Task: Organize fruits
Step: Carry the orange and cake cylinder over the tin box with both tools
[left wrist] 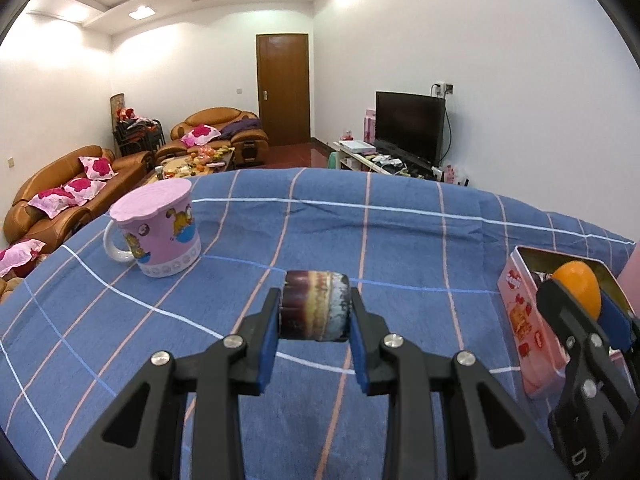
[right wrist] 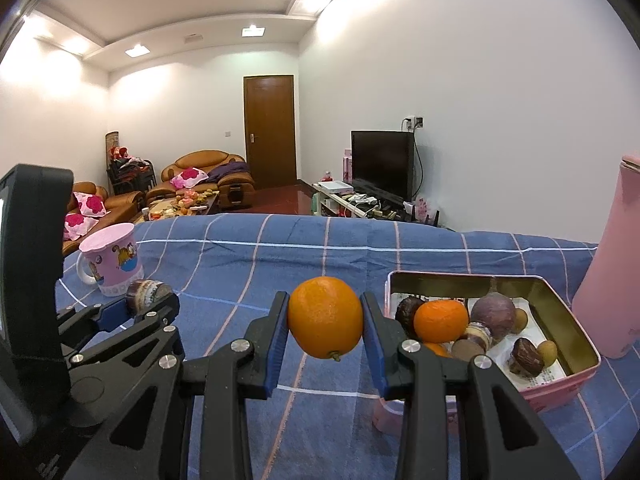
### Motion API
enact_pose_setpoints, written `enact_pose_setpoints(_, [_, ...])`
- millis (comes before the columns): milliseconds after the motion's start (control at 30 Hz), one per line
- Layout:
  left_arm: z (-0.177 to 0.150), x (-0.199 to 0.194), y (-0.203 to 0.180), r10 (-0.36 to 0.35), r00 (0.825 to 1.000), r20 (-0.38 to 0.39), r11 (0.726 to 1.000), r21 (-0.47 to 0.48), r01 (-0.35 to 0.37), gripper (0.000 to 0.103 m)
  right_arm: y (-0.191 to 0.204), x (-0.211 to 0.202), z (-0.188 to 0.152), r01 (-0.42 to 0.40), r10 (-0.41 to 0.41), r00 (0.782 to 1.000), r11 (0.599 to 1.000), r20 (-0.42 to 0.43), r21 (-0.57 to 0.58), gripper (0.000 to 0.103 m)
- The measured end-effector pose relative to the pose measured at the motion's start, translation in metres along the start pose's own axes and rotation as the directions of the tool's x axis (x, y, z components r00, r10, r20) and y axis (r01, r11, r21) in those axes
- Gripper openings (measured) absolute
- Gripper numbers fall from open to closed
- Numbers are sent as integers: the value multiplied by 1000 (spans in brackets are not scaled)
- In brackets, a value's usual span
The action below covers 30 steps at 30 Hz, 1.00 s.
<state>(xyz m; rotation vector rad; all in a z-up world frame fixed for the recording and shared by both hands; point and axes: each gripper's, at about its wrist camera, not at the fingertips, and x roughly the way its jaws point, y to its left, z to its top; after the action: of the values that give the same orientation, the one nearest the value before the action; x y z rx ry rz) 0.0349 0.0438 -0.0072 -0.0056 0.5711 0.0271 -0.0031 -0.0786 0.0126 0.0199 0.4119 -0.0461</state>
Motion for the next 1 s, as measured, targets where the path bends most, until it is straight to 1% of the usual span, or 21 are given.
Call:
enact_pose_setpoints(367, [-9,-15,-13,-4,1000,24,1000,21,4,33,-14,-11,-4,7,-7,1000,1000,3,-6,37])
enact_pose_setpoints(567, [-13,-20,-18,-19,1000,15,1000,9,18,33,-17,-18,-6,13,-13,1000,1000,7,-12,37])
enact_pose_setpoints(1000, [-19,-33,-45,-43,999,30,998,45,42,33,-43,-36,-12,28,-27,999,999,24,-42,37])
